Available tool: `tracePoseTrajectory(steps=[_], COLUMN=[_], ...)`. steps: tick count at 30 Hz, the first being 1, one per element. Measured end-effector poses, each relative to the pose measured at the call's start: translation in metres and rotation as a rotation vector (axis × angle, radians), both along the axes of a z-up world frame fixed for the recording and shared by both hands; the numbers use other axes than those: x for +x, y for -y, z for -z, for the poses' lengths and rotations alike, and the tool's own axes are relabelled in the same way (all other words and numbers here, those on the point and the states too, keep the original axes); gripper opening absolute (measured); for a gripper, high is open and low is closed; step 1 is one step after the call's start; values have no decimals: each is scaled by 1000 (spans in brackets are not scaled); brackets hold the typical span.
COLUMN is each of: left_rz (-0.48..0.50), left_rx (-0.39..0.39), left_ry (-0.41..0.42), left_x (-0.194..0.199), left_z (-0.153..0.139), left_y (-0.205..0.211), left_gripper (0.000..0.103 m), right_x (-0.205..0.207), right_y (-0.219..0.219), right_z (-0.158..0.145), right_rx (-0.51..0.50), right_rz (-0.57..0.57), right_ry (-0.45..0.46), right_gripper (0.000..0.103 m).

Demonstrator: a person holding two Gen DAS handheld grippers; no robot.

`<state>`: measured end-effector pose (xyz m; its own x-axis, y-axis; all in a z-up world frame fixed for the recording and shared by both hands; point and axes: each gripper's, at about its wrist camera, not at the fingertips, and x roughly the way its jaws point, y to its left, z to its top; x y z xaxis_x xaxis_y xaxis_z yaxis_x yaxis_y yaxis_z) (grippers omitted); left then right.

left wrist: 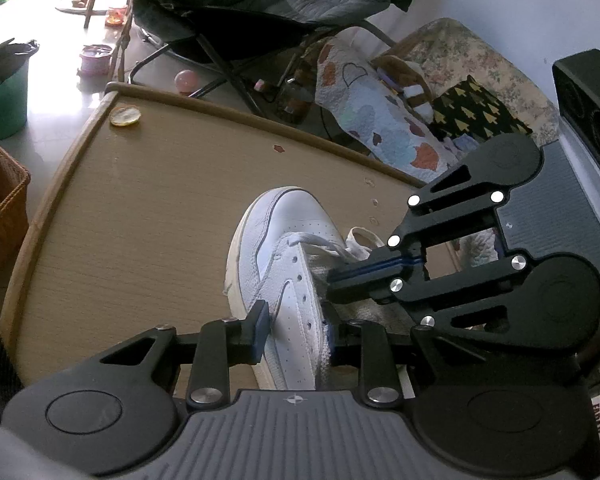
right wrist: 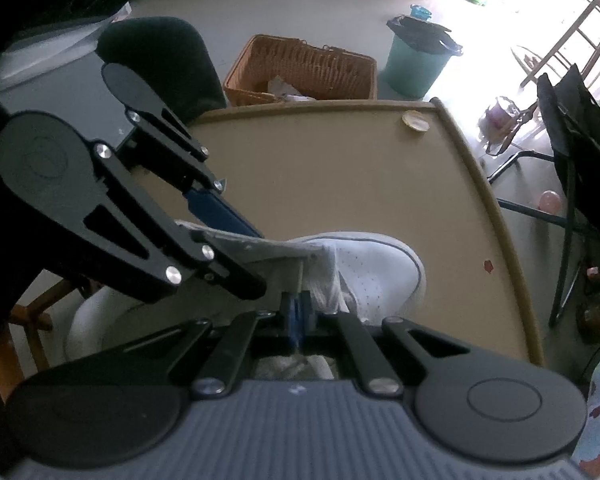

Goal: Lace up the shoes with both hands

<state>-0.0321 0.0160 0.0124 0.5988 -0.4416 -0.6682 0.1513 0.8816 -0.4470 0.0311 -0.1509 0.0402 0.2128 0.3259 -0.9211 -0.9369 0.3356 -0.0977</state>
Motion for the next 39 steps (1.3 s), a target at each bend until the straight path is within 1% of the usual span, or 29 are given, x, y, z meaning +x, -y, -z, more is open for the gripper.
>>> tracePoseTrajectory(steps=[3, 7, 10, 14, 23, 33, 35, 36, 37, 39], left_rz=[-3, -28, -34, -34, -30, -23, -36, -54, -75, -141], left_rx=[-15, -74, -90, -93, -91, -82, -116, -155, -200, -319], left_ry=[-4, -22, -28, -29, -27, -22, -33, -47, -63, -113], left_x=[1, 2, 2, 2, 3, 4, 4, 4, 4, 3], left_z=[1, 4, 6, 8, 10, 9, 11, 13, 16, 26], left_y=[-3, -10, -11, -9, -7, -6, -12, -16, -22, -34], left_gripper=[29, 29, 29, 29, 29, 29, 29, 29, 29, 29], right_x=[0, 0, 1, 3, 0, -5, -6, -6, -7, -7], right_y=[1, 0, -2, -3, -6, -6, -6, -6, -6, -5], right_z=[0, 1, 2, 0, -2, -1, -1, -1, -1, -1], right_rx=[11, 9, 6, 12, 10, -13, -18, -21, -23, -21], right_rz=[12, 8, 5, 12, -9, -43, -50, -54, -57, -61], right_ry=[4, -3, -1, 1, 0, 38, 45, 49, 53, 54], right_gripper=[2, 2, 2, 2, 2, 2, 2, 2, 2, 2])
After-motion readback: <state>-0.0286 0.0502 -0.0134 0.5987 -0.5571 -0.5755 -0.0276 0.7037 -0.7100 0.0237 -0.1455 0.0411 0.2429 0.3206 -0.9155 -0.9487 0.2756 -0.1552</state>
